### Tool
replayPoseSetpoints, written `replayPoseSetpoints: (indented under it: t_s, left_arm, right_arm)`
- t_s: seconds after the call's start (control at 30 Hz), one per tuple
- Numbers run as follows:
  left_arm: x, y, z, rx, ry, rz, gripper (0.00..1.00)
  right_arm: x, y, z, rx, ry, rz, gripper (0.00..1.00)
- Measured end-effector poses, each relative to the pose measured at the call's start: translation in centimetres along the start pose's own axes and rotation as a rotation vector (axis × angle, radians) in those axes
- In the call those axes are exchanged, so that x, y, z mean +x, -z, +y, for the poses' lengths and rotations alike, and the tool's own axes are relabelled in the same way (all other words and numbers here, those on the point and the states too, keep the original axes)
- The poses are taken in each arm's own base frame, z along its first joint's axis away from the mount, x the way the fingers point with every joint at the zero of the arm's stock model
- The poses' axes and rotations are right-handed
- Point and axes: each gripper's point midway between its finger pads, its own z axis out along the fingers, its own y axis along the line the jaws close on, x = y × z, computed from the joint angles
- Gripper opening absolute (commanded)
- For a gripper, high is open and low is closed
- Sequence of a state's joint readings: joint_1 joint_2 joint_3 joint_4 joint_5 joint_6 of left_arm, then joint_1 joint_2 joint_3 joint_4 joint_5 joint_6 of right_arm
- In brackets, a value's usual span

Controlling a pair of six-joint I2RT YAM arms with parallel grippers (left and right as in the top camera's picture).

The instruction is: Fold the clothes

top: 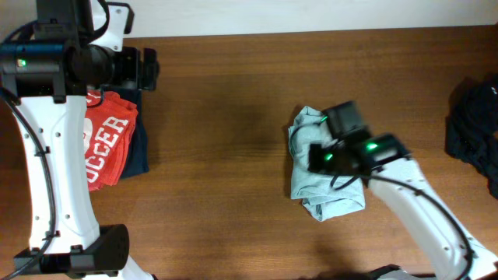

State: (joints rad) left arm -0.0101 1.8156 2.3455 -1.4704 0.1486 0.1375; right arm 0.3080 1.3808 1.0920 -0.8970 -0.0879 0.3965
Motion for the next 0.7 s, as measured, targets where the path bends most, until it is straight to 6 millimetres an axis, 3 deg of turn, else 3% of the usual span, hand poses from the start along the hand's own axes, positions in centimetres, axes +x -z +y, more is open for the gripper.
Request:
replayPoseSetpoints:
  t_s: [0.07, 0.13, 0.17, 0.2, 0.27, 0.3, 0.37, 0.43, 0.5, 0.7]
  left_arm:
    - [-0.1, -0.2, -1.3, 0.063, -0.05, -0.003, 0.83]
    - [-0.2, -0.7, -2.9, 0.121, -0.104, 0.001, 0.84]
    - [-0.2, -1.2, -3.7, 0.148, -0.131, 0.008, 0.87]
    - [-0.2, -1.9, -4.6, 0.176, -0.162, 0.018, 0.94]
    - [0.1, -3.7, -6.7, 0.231, -0.234, 0.051, 0.95]
    - [0.3, -4.9, -7.7, 0.256, -0.269, 0.071, 0.94]
    - [0.8, -7.7, -9.8, 0.31, -0.338, 0.116, 0.84]
    - [1.2, -11.1, -12.0, 0.36, -0.408, 0.146, 0.74]
    - [1.5, -14.3, -14.1, 0.398, -0.461, 0.161, 0.72]
    - [4.3, -22.7, -20.3, 0.5, -0.591, 0.216, 0.68]
  right_arm:
    - [-2.2, 0.7, -2.2, 0.025, -0.098, -0.066, 0.14]
    - [-3.3, 0.9, -4.6, 0.049, -0.193, -0.093, 0.33]
    - [-3.5, 0.8, -5.9, 0.062, -0.24, -0.091, 0.37]
    - [-3.6, 0.6, -6.9, 0.071, -0.272, -0.08, 0.38]
    - [-3.0, -0.1, -8.4, 0.08, -0.323, -0.031, 0.3]
    - [-2.3, -0.6, -8.9, 0.085, -0.34, 0.01, 0.25]
    - [-0.8, -1.5, -9.6, 0.092, -0.36, 0.099, 0.19]
    - [0.7, -2.3, -9.9, 0.099, -0.36, 0.184, 0.24]
    - [1.6, -3.0, -10.0, 0.1, -0.356, 0.237, 0.31]
    - [3.6, -4.0, -10.2, 0.105, -0.348, 0.32, 0.32]
